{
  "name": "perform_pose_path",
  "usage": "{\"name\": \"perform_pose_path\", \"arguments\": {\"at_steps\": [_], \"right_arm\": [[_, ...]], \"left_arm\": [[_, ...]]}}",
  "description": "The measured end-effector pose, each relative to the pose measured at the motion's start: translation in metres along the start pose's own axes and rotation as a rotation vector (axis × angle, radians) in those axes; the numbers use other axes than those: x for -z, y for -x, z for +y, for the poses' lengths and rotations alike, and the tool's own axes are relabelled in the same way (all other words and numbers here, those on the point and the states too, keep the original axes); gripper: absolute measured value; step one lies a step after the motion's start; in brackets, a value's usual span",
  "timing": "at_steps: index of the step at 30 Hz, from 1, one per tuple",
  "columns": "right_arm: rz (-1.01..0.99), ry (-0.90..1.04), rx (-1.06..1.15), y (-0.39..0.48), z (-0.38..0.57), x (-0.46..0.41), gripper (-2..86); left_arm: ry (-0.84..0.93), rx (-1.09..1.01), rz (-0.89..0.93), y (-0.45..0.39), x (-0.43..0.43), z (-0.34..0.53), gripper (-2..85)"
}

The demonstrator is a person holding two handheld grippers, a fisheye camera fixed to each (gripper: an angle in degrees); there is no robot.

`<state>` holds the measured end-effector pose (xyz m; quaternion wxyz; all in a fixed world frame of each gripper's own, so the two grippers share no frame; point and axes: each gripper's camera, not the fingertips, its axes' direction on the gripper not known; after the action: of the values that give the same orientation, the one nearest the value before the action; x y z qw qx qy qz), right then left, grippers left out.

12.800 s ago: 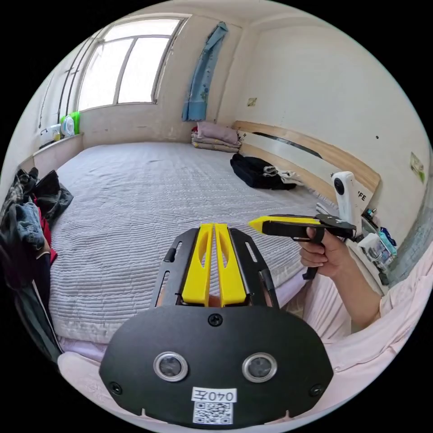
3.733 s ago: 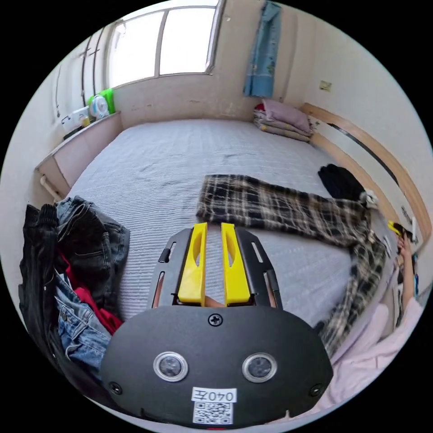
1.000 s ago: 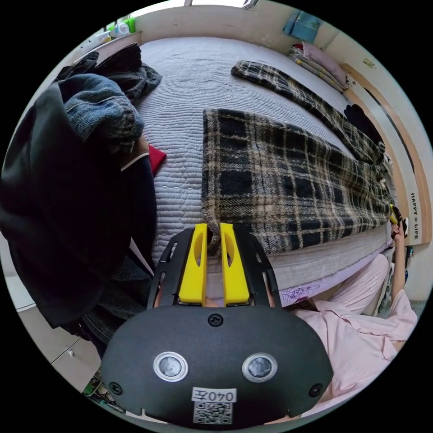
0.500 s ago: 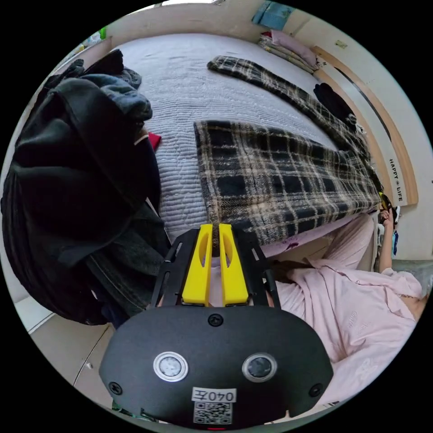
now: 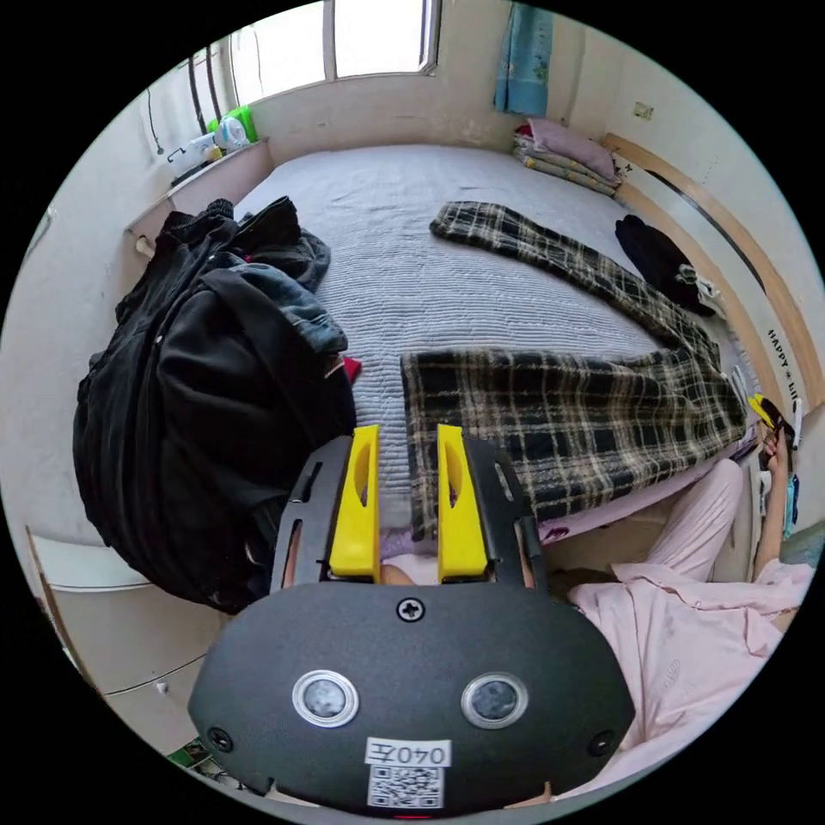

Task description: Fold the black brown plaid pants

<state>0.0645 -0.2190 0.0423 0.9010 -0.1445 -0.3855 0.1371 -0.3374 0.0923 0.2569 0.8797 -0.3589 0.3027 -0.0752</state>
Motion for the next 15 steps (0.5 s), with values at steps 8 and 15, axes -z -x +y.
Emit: {"name": "perform_pose_path", "arguments": {"at_steps": [8,15], "right_arm": [[0.147,0.322,0.400,0.102,-0.101,-0.169,14.5],[0.239,0.512,0.638,0.140,-0.110,-0.247,7.9]], "left_arm": [[0.153,-0.049,0.012,-0.034,-0.081,-0.043,8.7],[0.135,-0.123,-0.020,-0.061,-0.102,-0.033,0.7]]}}
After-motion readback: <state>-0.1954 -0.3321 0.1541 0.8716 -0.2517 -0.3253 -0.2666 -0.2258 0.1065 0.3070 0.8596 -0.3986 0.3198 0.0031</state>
